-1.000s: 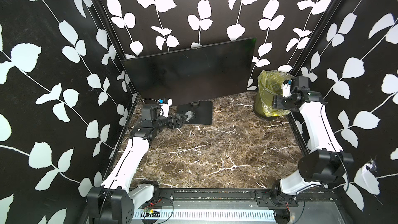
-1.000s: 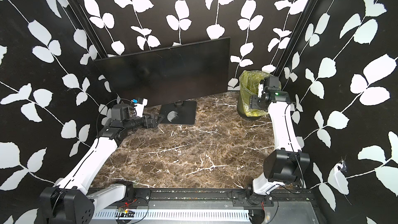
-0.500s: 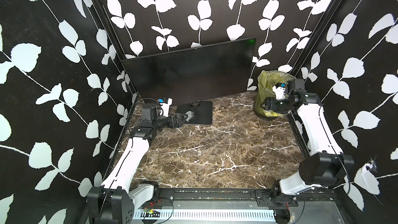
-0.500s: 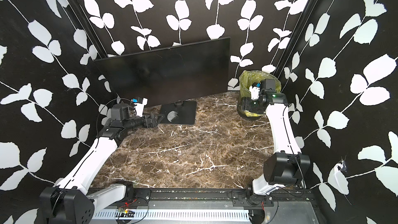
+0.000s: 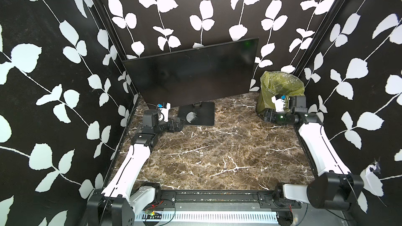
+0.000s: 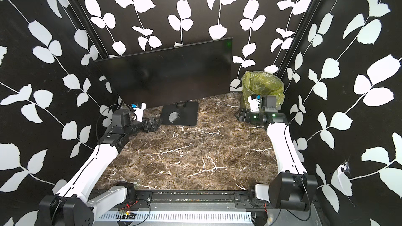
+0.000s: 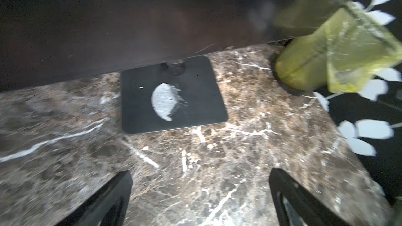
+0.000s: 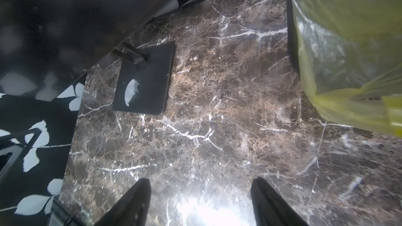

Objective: Remove the sticky note from the monitor
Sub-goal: Place the sticky note in the trash bin, then reset both arms

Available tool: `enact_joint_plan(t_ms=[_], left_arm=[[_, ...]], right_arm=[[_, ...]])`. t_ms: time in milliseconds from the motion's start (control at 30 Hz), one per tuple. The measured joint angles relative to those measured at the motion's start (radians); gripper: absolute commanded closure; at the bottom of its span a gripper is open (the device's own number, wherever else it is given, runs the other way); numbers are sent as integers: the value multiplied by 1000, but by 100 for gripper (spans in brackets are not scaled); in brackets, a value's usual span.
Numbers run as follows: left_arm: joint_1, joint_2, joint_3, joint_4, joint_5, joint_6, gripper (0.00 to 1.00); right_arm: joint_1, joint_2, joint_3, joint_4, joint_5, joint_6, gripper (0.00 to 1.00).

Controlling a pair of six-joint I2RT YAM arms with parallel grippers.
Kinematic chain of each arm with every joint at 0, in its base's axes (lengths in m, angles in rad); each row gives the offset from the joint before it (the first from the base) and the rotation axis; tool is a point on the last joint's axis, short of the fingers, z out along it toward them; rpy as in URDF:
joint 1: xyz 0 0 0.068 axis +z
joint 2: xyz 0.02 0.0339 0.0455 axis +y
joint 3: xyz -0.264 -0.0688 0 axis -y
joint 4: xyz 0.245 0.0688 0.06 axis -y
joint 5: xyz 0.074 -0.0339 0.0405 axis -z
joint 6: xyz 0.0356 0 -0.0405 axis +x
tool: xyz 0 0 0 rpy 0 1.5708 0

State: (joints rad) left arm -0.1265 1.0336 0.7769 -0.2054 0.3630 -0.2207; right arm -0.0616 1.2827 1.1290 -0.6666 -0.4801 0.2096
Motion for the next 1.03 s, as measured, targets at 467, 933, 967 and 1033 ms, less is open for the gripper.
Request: enact_joint_plan(t_ms=[467,933,967,1033], left_arm=[[11,53,-233,310,-405,116,1],[19,363,-323,742,-675,199,1],[18,363,-323,754,-683,200,1],[17,363,-323,770,-697,200,1]], right_arm=[[-4,-91,-594,865,299,-57,19],[-18,73,-820,1437,426,-109,16],[-18,75,-822,1448,426,-109,16],[-18,75,-822,1465,428,-110,16]])
